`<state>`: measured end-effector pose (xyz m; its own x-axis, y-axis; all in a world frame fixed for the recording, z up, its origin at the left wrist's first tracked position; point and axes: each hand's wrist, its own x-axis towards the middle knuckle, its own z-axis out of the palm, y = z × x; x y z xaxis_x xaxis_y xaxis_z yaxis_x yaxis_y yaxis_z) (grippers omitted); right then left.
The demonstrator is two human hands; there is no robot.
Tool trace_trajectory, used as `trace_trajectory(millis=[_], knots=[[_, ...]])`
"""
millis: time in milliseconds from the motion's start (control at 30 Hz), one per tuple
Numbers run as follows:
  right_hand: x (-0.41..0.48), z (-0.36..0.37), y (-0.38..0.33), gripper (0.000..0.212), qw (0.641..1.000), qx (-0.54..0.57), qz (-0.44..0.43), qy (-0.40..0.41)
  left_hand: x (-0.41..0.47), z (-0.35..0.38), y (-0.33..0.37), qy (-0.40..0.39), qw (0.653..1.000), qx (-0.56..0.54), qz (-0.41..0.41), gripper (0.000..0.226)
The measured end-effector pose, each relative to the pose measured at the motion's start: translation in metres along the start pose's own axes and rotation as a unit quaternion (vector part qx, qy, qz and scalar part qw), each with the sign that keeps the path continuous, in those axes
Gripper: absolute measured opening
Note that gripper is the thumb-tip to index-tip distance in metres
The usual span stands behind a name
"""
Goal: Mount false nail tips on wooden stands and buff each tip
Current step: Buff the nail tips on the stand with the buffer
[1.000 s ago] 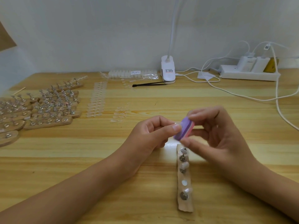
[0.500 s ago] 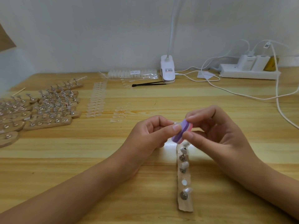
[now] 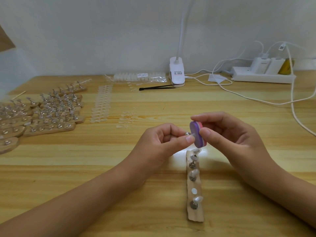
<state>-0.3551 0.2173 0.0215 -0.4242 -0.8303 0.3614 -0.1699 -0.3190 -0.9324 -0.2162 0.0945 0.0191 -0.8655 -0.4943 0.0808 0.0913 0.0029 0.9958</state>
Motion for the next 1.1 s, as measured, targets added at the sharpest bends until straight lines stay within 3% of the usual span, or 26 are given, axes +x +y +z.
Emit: trace_trajectory(millis=[200, 333, 500, 667, 767, 900, 1100], knots=[[-0.0009, -0.0023, -0.0026, 0.024, 0.999, -0.016, -0.011, -0.026, 0.0029, -0.0017, -0.0021, 0.023, 1.000, 0.011, -0.009, 0.020], [0.0029, -0.0001, -0.0032, 0.020, 0.999, -0.029, -0.013, -0.040, 0.0005, 0.0003, -0.0031, -0.022, 0.998, 0.066, 0.004, 0.013], [0.0008, -0.0065, -0.0054, 0.020, 0.996, -0.082, -0.022, -0.042, 0.0026, -0.0017, -0.0045, -0.002, 0.999, 0.048, -0.007, 0.011], [0.0032, -0.0017, -0.0025, 0.025, 0.989, -0.119, -0.042, -0.071, 0.0019, -0.0003, -0.0049, -0.039, 0.997, 0.066, -0.009, 0.032], [0.0001, -0.0062, -0.0024, 0.026, 0.991, -0.118, -0.050, -0.050, 0.0034, -0.0013, -0.0047, -0.021, 0.999, 0.040, -0.010, 0.027], [0.0001, -0.0021, -0.0002, 0.023, 0.987, -0.131, -0.054, -0.077, -0.0006, 0.0005, -0.0051, -0.069, 0.993, 0.091, 0.005, 0.035], [-0.0012, -0.0045, -0.0018, 0.019, 0.997, -0.065, -0.044, -0.023, 0.0051, -0.0038, -0.0043, 0.009, 1.000, 0.019, -0.018, 0.018]])
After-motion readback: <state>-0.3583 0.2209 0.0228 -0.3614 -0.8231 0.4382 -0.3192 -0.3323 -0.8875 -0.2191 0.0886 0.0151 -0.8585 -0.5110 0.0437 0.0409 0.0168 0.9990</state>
